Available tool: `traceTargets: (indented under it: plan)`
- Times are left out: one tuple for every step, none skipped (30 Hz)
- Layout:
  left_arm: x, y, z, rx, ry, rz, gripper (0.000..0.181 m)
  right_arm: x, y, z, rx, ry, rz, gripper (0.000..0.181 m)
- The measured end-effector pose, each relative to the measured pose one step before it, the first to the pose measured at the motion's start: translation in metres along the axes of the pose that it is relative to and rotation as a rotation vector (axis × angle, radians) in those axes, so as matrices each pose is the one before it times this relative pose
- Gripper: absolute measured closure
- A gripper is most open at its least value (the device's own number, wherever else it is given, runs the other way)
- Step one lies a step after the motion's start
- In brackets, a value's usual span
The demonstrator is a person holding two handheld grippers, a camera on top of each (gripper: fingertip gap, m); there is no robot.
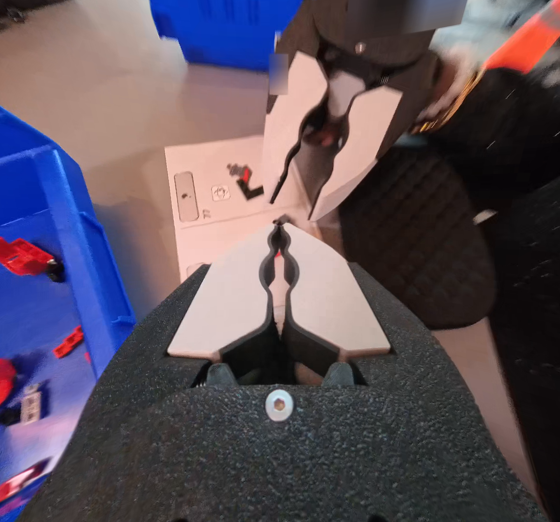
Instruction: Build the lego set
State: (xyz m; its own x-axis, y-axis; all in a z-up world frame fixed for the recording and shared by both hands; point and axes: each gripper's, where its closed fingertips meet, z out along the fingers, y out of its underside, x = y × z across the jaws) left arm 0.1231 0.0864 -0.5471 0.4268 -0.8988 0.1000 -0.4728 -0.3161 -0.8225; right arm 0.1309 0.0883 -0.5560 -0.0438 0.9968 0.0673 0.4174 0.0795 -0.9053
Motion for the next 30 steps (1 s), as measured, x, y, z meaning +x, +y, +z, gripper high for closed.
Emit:
traceTargets:
  plan:
    - [0.00307,-0.00809,-0.00521,0.068,0.0283,-0.0511,0.181,-0.00117,-0.01065,-0.00271,0.0496,0.0179,-0.0462,0.159]
    - [0.00327,-0.00775,-0.00514,0.0679,0.0352,-0.056,0.181,-0.00178,-0.00878,-0.00156,0.0353,0.0136,-0.0462,0.161]
    - [0.00263,-0.00682,-0.00492,0.0633,0.0365,-0.0623,0.181,-0.00067,-0.00768,-0.00087,0.0265,0.0185,-0.0369,0.161]
    - [0.00065,-0.00533,-0.00485,0.0543,0.0263,-0.0597,0.181,-0.00092,-0.00617,-0.00037,0.0204,0.0116,-0.0258,0.162]
    - [-0.00054,-0.00372,-0.00463,0.0433,0.0195,-0.0494,0.181,-0.00142,-0.00376,0.00027,0.0098,0.0017,-0.0148,0.162]
    - [-0.00338,-0.00026,-0.00406,0.0159,-0.0018,-0.0317,0.181,-0.00143,0.00031,0.00066,-0.0095,-0.0053,-0.0056,0.163]
    - [-0.00745,0.00552,-0.00282,-0.0296,-0.0383,0.004,0.181,-0.00015,0.00514,0.001,-0.0334,-0.0043,0.0044,0.163]
    - [-0.00921,0.01015,-0.00068,-0.067,-0.0605,0.0376,0.181,0.00142,0.00849,0.00112,-0.0462,0.0005,0.0099,0.163]
    - [-0.00545,0.01218,0.00223,-0.0853,-0.0463,0.0509,0.181,0.00116,0.01001,0.00146,-0.0479,-0.0045,0.0122,0.163]
    - [-0.00065,0.00981,0.00482,-0.0759,-0.0209,0.0485,0.18,-0.0002,0.00996,0.00183,-0.0436,-0.0156,0.0156,0.163]
    - [0.00175,0.00706,0.00653,-0.0641,-0.0086,0.0496,0.175,-0.00055,0.00891,0.00168,-0.035,-0.0177,0.0156,0.162]
    - [0.00035,0.00586,0.00724,-0.0638,-0.0193,0.0563,0.169,0.00153,0.00686,0.00116,-0.0197,-0.0031,0.0155,0.162]
    - [-0.00215,0.00538,0.00711,-0.0672,-0.0353,0.0663,0.167,0.00232,0.00439,0.00044,-0.0034,0.0038,0.0169,0.162]
    - [-0.00365,0.00392,0.00651,-0.0573,-0.0424,0.0689,0.163,0.00129,0.00248,-0.00006,0.0035,-0.0018,0.0207,0.162]
    - [-0.0027,0.00283,0.00622,-0.0479,-0.0326,0.0606,0.162,-0.00007,0.0012,-0.00046,0.0022,-0.0066,0.0189,0.162]
    - [0.00047,0.0021,0.00552,-0.0415,-0.0077,0.0488,0.162,-0.00029,0.00034,-0.00068,0.0006,-0.0038,0.0096,0.162]
    - [0.00204,0.00019,0.00484,-0.0253,0.005,0.0326,0.161,0.00015,-0.00026,-0.00069,0.0018,0.0025,-0.0014,0.162]
    - [0.00254,-0.00128,0.00378,-0.009,0.0125,0.0186,0.162,0.00024,-0.00057,-0.00081,0.0012,0.0049,-0.0061,0.162]
    - [0.00321,-0.00191,0.003,0.0016,0.0208,0.008,0.163,0.0002,-0.00031,-0.00066,-0.0011,0.0042,-0.004,0.162]
    - [0.00222,-0.00155,0.0025,0.0038,0.0178,-0.0028,0.163,0.00044,-0.00023,-0.00071,-0.0008,0.0039,-0.001,0.162]
    - [0.00066,-0.00027,0.00219,-0.0006,0.0117,-0.0082,0.164,0.00045,-0.00011,-0.00059,0.0011,0.0034,0.0002,0.162]
    - [0.00026,0.00093,0.00192,-0.0054,0.0098,-0.0094,0.165,0.00013,-0.00004,-0.00044,0.0019,0.0014,0.0008,0.162]
    - [0.00034,-0.00098,0.00072,0.0101,0.0111,-0.0124,0.167,-0.00019,0.00025,-0.00035,0.0006,0.0001,0.0011,0.162]
    - [-0.0004,0.00028,0.00083,0.0023,0.0061,-0.01,0.168,-0.00038,0.00049,-0.00018,-0.0008,-0.0009,0.0003,0.162]
    - [0.0009,-0.0002,0.00041,0.0065,0.0136,-0.0126,0.171,-0.00015,0.00046,0.00003,-0.0016,-0.0003,-0.0004,0.162]
    - [0.00063,-0.00005,0.00011,0.0027,0.0098,-0.0132,0.173,-0.00018,0.00058,0.00012,-0.0023,-0.0005,-0.0004,0.162]
    - [-0.00003,0.00006,-0.00013,0.0031,0.0026,-0.0097,0.173,-0.00024,0.00047,0.00031,-0.0021,-0.0013,0.0004,0.162]
    - [-0.00143,-0.00005,-0.00021,0.0046,-0.0084,-0.0111,0.174,-0.00017,0.00007,0.00017,-0.0007,-0.0004,0.0003,0.162]
    - [-0.00255,-0.00002,-0.00093,0.0066,-0.0183,-0.0175,0.174,-0.00011,-0.0006,-0.00007,0.0026,0.0016,-0.0006,0.162]
    - [-0.0024,-0.00297,-0.00304,0.0299,-0.0161,-0.0241,0.174,0.00002,-0.00162,-0.00042,0.0081,0.0036,-0.002,0.162]
